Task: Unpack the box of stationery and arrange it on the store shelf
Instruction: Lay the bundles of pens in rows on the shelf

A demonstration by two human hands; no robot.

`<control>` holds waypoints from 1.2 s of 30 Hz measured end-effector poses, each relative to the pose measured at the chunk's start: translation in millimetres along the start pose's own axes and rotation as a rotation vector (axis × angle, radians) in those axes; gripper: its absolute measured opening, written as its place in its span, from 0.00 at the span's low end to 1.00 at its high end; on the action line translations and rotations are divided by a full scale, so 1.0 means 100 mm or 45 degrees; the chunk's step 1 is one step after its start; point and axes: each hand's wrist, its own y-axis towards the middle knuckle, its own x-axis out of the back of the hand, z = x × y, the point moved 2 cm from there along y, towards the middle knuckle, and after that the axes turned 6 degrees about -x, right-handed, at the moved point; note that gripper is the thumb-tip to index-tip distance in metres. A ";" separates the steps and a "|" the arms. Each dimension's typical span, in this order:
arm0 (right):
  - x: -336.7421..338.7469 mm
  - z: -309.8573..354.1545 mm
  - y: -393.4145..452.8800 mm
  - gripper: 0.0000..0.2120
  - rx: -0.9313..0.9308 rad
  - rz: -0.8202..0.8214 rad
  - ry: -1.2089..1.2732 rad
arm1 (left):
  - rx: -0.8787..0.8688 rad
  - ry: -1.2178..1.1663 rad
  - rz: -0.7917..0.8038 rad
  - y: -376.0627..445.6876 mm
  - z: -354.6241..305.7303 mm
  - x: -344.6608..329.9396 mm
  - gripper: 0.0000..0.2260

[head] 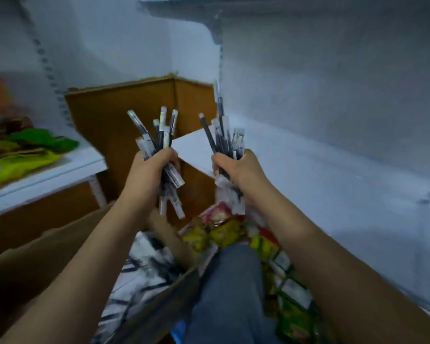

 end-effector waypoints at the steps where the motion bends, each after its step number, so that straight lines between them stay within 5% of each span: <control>1: 0.38 0.01 -0.06 0.11 0.039 -0.078 -0.002 | -0.007 0.033 0.069 0.06 0.05 -0.34 0.08; 9: 2.97 -0.75 -0.73 0.11 -0.120 -0.850 -0.233 | -0.209 0.402 0.766 -0.15 0.45 -2.97 0.10; 14: 3.73 -1.27 -1.04 0.15 -0.307 -1.146 -0.757 | -0.661 0.962 1.051 -0.42 0.73 -3.97 0.11; 20: 4.06 -1.68 -0.94 0.17 -0.281 -1.183 -1.561 | -0.999 1.174 1.160 -0.26 1.21 -4.43 0.20; 23: 4.12 -1.85 -0.90 0.33 -0.339 -1.077 -1.595 | -0.998 1.215 1.199 -0.13 1.37 -4.41 0.33; 27: 4.13 -1.90 -0.90 0.53 -0.377 -0.830 -1.478 | -0.714 1.267 1.383 0.01 1.42 -4.25 0.44; 31: 4.18 -1.94 -0.92 0.46 -0.328 -0.806 -1.356 | -0.752 1.141 1.186 0.17 1.35 -4.09 0.36; 36: 4.13 -1.92 -0.89 0.40 -0.136 -0.873 -1.450 | -0.546 1.462 1.093 0.55 1.44 -3.84 0.29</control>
